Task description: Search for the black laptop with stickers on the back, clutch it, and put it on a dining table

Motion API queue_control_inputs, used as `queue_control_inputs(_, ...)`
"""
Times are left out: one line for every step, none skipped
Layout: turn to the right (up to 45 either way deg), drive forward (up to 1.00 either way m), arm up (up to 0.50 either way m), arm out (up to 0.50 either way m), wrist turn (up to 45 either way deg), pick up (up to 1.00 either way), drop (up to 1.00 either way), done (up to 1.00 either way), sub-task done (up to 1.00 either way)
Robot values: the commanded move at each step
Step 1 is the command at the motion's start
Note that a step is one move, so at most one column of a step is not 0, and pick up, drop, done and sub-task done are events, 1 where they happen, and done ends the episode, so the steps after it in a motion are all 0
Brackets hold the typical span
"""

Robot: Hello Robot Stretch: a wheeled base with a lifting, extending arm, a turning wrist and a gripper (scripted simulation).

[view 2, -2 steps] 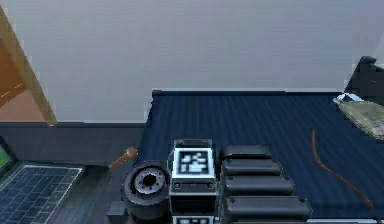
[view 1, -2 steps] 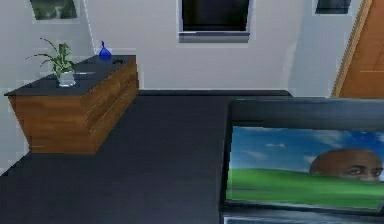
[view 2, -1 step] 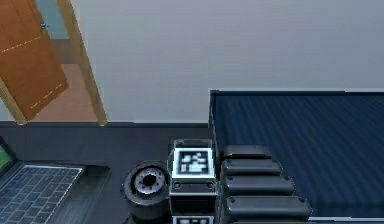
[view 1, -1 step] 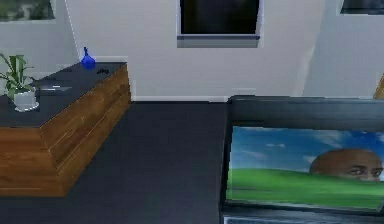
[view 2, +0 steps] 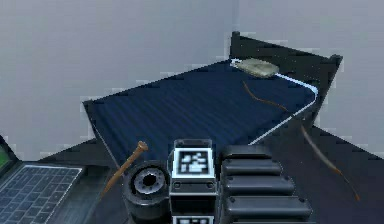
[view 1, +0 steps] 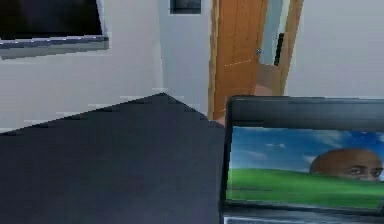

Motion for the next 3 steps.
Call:
queue_control_inputs(0.0,1.00,0.00,0.00,0.0,0.00,0.00,0.00,0.00)
queue_control_inputs(12.0,0.00,0.00,0.00,0.0,0.00,0.00,0.00,0.00)
queue_control_inputs(0.0,0.05,0.00,0.00,0.0,0.00,0.00,0.00,0.00)
